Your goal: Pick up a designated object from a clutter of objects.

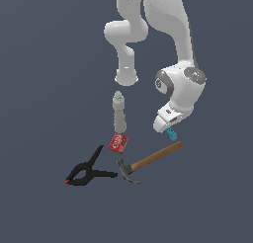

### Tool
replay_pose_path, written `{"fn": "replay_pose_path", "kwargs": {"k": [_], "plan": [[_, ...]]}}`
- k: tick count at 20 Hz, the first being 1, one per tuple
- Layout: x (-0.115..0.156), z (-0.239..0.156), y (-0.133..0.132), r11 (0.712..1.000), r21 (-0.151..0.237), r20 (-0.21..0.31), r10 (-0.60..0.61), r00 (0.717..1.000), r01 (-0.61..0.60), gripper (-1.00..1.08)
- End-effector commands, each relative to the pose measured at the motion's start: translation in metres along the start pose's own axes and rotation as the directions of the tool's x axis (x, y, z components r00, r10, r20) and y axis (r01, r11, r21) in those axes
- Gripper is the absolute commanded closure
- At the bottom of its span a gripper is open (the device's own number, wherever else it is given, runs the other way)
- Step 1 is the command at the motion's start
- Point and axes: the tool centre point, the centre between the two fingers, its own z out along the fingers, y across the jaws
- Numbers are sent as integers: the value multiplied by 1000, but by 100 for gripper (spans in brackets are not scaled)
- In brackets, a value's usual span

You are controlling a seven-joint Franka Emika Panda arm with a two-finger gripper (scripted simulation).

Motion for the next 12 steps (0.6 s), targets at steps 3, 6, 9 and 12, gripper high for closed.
{"fn": "replay_pose_path", "kwargs": {"k": [3,6,9,12], "plan": [[-2,15,-16,999,7,-4,-34,999,34,-92],[-3,18,-20,999,9,-5,-43,999,43,-92],[-3,18,-19,999,9,-4,-41,999,41,-92],[-3,22,-19,999,9,-4,-41,999,41,-92]]}}
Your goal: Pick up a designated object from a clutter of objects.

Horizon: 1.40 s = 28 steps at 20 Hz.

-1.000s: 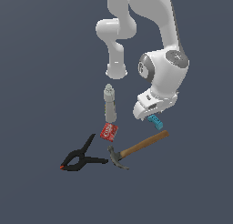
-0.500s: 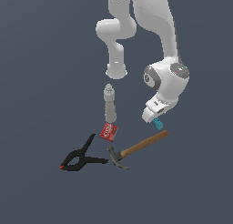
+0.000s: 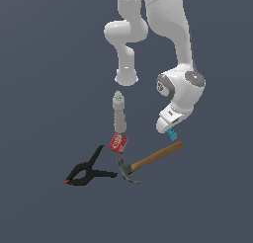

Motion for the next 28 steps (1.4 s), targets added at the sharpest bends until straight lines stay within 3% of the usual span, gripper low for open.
{"fn": "replay_pose_path", "kwargs": {"k": [1,15,16,28], "plan": [[0,5,0,1000,0,0,-1,1000,1,-92],[-1,49,-1,1000,0,-1,-3,1000,3,-92],[-1,49,-1,1000,0,-1,-3,1000,3,108],[-1,47,-1,1000,0,-1,-3,1000,3,108]]}}
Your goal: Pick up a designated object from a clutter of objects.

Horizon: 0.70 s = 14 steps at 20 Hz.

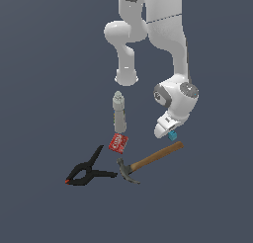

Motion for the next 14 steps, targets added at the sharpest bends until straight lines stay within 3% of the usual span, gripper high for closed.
{"fn": "replay_pose_path", "kwargs": {"k": [1,7,14], "plan": [[0,-2,1,1000,0,-1,0,1000,0,108],[1,-23,9,1000,-1,0,0,1000,0,108],[4,-72,27,1000,0,0,-1,1000,1,108]]}}
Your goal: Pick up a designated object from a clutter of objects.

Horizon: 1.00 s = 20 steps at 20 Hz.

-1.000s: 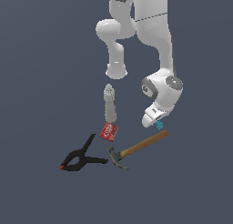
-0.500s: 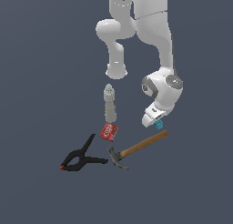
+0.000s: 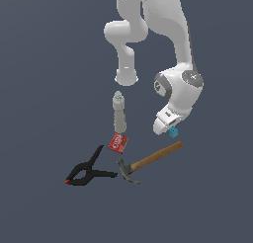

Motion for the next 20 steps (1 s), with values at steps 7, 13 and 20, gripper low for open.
{"fn": "replay_pose_path", "kwargs": {"k": [7,13,20], "plan": [[6,-85,31,1000,2,-2,-1,1000,1,108],[11,-148,54,1000,4,-3,-2,1000,2,108],[17,-218,82,1000,3,-3,-1,1000,1,108]]}}
